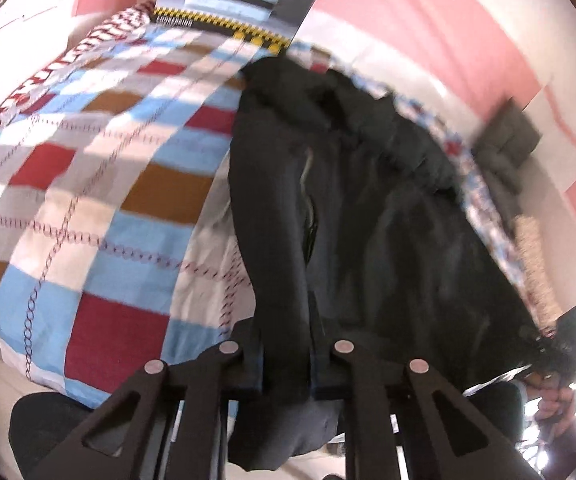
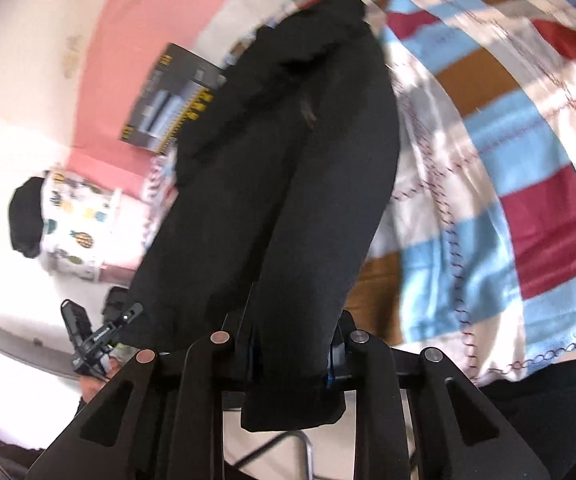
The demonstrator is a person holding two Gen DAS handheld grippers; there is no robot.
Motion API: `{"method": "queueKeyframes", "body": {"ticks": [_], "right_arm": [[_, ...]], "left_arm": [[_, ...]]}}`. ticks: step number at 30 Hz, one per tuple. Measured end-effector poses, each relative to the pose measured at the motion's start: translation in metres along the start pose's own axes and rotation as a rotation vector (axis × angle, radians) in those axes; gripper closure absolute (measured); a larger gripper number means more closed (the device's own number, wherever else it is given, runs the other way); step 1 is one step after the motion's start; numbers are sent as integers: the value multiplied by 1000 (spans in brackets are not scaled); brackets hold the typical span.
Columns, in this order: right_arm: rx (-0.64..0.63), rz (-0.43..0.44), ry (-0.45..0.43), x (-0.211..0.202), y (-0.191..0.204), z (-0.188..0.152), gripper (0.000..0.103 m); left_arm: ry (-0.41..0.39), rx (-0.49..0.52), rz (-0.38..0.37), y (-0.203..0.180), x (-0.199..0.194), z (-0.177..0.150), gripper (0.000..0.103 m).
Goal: Fold large clothes
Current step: 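Lift the hem with both grippers and carry it toward the collar, then lay the hem over the collar with both grippers and open them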
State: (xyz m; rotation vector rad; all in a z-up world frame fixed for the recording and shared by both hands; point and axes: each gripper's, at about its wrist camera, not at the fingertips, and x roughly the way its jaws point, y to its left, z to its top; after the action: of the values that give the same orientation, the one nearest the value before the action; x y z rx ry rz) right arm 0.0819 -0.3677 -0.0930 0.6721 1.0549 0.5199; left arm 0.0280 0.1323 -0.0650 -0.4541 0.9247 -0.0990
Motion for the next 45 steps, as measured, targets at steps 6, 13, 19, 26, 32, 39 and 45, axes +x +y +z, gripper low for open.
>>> {"method": "queueKeyframes", "body": {"ticks": [6,13,19,26,32,39,45], "right_arm": [[42,94,-72,-4,19,-2,81],[4,165,-198,-45,39,20,82],[38,201,-290,-67,34,50,82],[-8,214,-346,-71,56,106,82],[-13,200,-381,-58,62,167,82],[9,170,-385,-19,65,239,82],[43,108,-357,28,56,297,82]], "left_arm": [[-64,-5,-101,-22,-25,17,89],[-153,-35,-175,-21,-53,45,89],[-212,-115,-190,2,-58,78,89],[-283,-93,-210,-9,-55,133,89],[-320,-70,-195,-22,-31,196,89],[-305,-77,-148,-36,22,267,88],[-258,-101,-94,-37,81,319,88]]}}
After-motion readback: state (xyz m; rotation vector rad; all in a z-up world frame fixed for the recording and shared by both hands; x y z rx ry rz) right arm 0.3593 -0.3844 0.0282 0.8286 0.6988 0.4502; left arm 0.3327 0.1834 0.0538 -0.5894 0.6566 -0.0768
